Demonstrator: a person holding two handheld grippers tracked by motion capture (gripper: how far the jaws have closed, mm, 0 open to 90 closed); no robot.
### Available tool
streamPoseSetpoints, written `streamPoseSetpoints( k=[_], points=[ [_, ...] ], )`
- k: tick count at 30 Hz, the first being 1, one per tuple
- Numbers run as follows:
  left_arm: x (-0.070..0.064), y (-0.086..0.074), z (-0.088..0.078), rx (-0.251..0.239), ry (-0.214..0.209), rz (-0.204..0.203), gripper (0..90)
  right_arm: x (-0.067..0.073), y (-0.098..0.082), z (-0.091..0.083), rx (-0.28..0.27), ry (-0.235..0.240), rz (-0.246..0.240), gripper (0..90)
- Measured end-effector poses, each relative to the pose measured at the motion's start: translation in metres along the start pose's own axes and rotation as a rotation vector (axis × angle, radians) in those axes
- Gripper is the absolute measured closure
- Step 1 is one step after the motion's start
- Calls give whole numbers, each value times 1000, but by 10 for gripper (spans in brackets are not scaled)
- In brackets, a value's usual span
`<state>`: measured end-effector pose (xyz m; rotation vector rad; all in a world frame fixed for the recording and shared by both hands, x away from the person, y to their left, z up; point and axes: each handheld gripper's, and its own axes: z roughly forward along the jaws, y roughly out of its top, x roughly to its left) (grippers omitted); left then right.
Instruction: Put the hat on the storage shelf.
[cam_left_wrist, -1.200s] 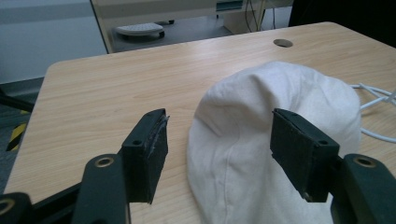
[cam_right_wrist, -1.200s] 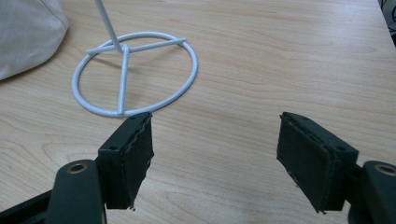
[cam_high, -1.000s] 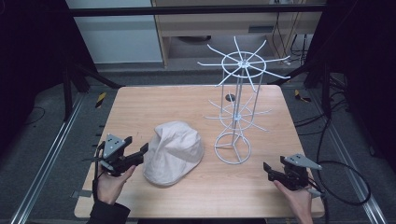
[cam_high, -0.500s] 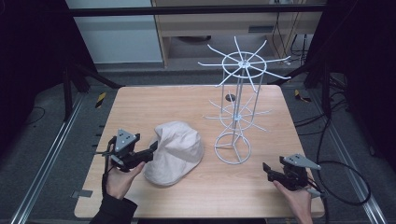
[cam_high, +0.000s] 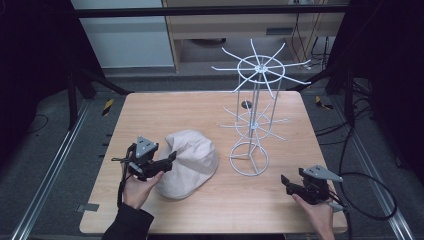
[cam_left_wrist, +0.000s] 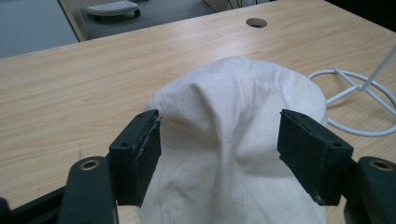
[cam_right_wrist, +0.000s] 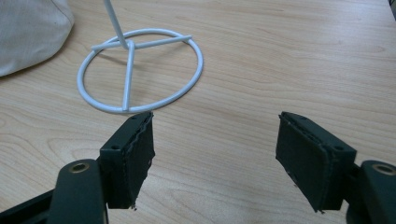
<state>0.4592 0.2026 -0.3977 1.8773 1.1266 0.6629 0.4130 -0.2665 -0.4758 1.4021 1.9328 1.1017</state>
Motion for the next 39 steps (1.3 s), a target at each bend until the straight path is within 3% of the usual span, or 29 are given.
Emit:
streamPoseSetpoints(
  k=[16,19,23,33,36,39],
  points=[
    [-11,-12,31,107,-5,40,386,0,0,2,15,5,-11,287],
    [-11,-15,35,122,4,51,438,0,0,4,20,8,-15,288],
    [-9,-18,40,142,10,38,475,0,0,4,20,4,-27,288],
    [-8,-22,44,194,-14,29,719,-1,0,4,29,6,-19,287],
    [-5,-22,42,186,-25,7,835,-1,0,5,29,6,-20,288],
    [-3,-21,40,178,-29,-3,861,-2,-1,5,27,3,-25,288]
  ],
)
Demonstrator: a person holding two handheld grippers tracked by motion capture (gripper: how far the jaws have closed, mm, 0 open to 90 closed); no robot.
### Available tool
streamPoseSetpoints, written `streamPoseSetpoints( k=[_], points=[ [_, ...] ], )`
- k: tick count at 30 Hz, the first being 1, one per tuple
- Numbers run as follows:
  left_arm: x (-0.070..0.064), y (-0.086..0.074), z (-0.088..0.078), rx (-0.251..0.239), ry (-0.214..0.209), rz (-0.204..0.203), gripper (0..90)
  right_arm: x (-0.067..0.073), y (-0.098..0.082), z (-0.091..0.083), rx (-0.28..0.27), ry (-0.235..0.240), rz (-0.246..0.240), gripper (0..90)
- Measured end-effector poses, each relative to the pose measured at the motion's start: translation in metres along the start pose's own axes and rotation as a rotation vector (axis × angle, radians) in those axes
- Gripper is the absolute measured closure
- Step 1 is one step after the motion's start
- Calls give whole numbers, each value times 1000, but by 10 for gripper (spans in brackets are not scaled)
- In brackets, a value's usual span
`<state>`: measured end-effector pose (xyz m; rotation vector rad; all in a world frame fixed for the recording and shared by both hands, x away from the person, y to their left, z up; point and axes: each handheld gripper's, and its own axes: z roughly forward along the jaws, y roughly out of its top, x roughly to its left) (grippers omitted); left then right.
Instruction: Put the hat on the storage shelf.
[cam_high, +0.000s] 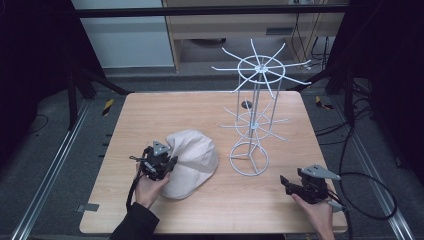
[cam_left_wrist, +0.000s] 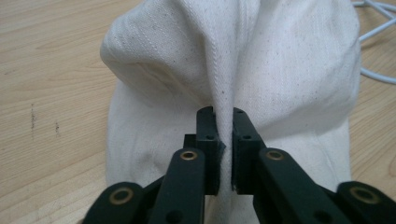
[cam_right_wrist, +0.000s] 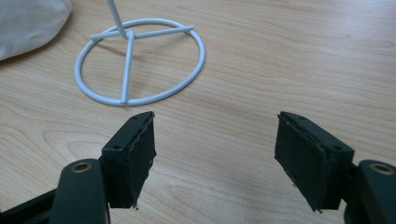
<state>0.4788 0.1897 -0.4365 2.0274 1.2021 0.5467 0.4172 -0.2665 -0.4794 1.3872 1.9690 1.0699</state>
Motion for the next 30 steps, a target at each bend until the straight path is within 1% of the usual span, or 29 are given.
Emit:
streamPoseSetpoints(
  k=[3,7,8,9,10,11,12,13,15,17,18,23,24,30],
  points=[
    [2,0,-3,-2,-6,-6,875,0,0,0,2,0,-1,288],
    [4,1,-8,-19,-17,-16,877,0,0,0,3,0,-1,288],
    [5,2,-11,-25,-13,-10,878,0,0,0,1,-1,-1,288],
    [5,3,-14,-44,-18,-16,879,0,0,0,0,1,-1,288],
    [5,3,-14,-44,-18,-16,879,0,0,0,1,-1,-1,288],
    [4,5,-20,-65,-14,-16,879,0,0,0,1,-1,0,288],
    [4,5,-20,-65,-14,-16,880,0,0,0,1,-1,0,288],
    [5,7,-25,-86,-15,-16,880,0,0,-1,4,4,8,289],
    [6,8,-29,-92,-15,-12,880,0,0,-1,3,3,8,289],
    [7,10,-37,-120,-21,-19,880,0,0,-1,4,2,8,288],
    [7,10,-37,-120,-21,-19,880,0,0,0,2,-2,-1,289],
    [9,14,-49,-157,-28,-25,880,0,0,-1,3,0,3,288],
    [9,14,-51,-162,-29,-25,880,0,0,0,2,-3,-3,288],
    [12,16,-61,-194,-27,-36,880,0,0,0,0,-1,-5,288]
  ],
)
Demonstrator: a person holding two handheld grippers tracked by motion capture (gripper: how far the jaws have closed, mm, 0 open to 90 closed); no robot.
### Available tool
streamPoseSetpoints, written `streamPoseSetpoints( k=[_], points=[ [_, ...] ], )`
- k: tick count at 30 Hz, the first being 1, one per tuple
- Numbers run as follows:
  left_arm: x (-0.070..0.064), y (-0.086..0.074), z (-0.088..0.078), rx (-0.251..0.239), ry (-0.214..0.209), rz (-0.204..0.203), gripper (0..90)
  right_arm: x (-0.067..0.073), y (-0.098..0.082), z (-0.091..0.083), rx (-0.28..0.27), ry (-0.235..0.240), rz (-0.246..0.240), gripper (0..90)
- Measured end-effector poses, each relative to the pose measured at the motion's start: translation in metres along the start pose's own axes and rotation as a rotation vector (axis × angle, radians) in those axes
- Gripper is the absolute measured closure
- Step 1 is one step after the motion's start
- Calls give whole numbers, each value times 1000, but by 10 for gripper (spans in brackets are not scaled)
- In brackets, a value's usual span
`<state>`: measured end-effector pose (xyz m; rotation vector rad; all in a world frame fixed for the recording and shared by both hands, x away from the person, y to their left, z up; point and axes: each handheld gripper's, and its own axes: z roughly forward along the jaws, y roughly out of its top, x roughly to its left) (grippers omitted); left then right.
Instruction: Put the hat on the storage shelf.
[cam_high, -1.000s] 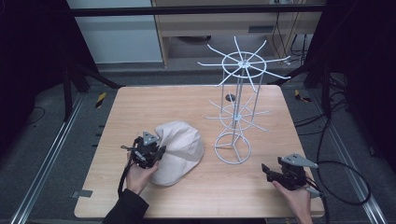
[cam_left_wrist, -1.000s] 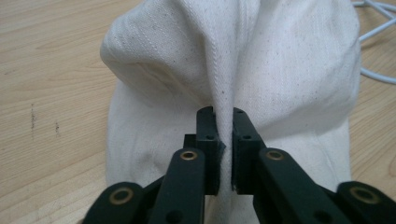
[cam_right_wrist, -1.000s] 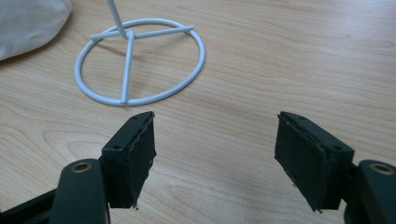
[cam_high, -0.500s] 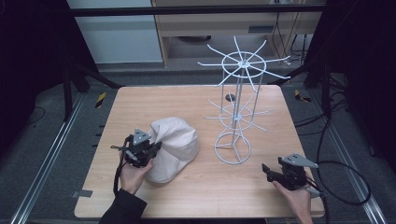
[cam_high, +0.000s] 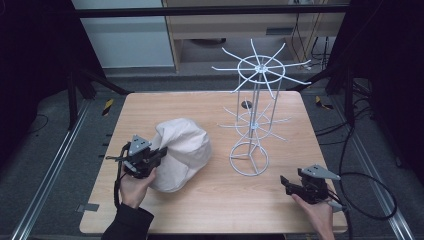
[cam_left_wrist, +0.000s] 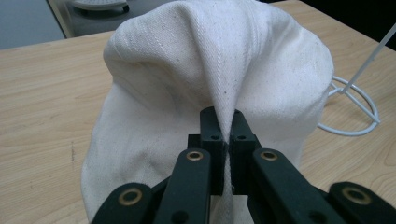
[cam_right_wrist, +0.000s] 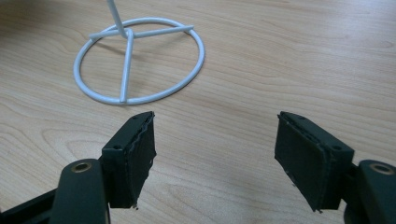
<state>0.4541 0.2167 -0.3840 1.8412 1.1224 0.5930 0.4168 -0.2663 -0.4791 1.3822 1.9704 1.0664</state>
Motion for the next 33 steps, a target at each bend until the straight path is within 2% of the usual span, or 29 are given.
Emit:
streamPoseSetpoints(
  k=[12,25,33],
  points=[
    [7,8,-20,-75,-3,-36,880,0,0,0,2,1,-3,286],
    [12,18,-51,-206,8,-58,881,0,0,1,3,-1,-8,284],
    [13,21,-64,-272,26,-72,881,0,0,1,2,-2,-8,284]
  ],
)
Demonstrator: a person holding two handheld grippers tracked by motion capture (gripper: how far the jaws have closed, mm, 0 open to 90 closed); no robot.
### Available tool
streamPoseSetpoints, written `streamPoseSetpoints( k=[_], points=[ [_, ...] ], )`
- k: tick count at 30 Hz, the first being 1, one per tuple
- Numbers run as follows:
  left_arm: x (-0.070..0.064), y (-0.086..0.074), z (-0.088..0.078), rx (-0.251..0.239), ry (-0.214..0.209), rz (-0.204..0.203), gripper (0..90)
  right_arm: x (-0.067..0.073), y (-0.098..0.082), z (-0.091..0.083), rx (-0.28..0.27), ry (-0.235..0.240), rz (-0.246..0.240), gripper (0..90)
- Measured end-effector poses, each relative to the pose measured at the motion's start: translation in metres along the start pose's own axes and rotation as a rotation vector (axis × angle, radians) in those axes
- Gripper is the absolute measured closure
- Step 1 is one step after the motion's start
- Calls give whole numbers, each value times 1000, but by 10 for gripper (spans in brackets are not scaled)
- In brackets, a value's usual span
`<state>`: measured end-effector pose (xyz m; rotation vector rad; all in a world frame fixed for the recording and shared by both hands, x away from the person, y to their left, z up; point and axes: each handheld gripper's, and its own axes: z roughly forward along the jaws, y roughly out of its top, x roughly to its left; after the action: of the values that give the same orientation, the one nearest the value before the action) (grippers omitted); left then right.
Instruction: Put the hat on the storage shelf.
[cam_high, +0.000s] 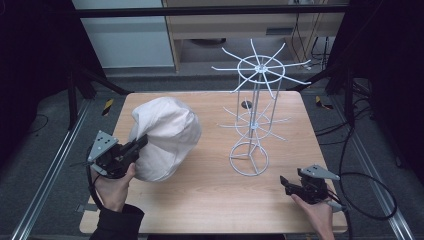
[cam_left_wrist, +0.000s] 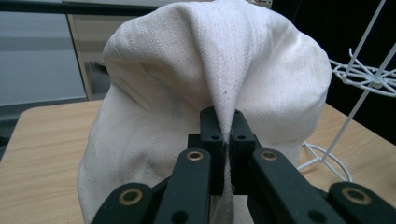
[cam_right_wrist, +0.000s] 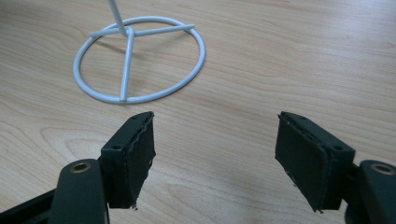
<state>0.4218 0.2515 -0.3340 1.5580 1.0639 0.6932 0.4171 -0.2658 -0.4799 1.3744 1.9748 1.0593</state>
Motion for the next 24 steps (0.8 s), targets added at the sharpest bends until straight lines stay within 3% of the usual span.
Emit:
streamPoseSetpoints(
  k=[11,24],
  points=[
    [0,6,-14,-95,48,-2,882,0,0,0,-3,-2,-2,284],
    [-5,15,-24,-163,48,-9,882,0,0,0,-4,-3,-3,284]
  ],
)
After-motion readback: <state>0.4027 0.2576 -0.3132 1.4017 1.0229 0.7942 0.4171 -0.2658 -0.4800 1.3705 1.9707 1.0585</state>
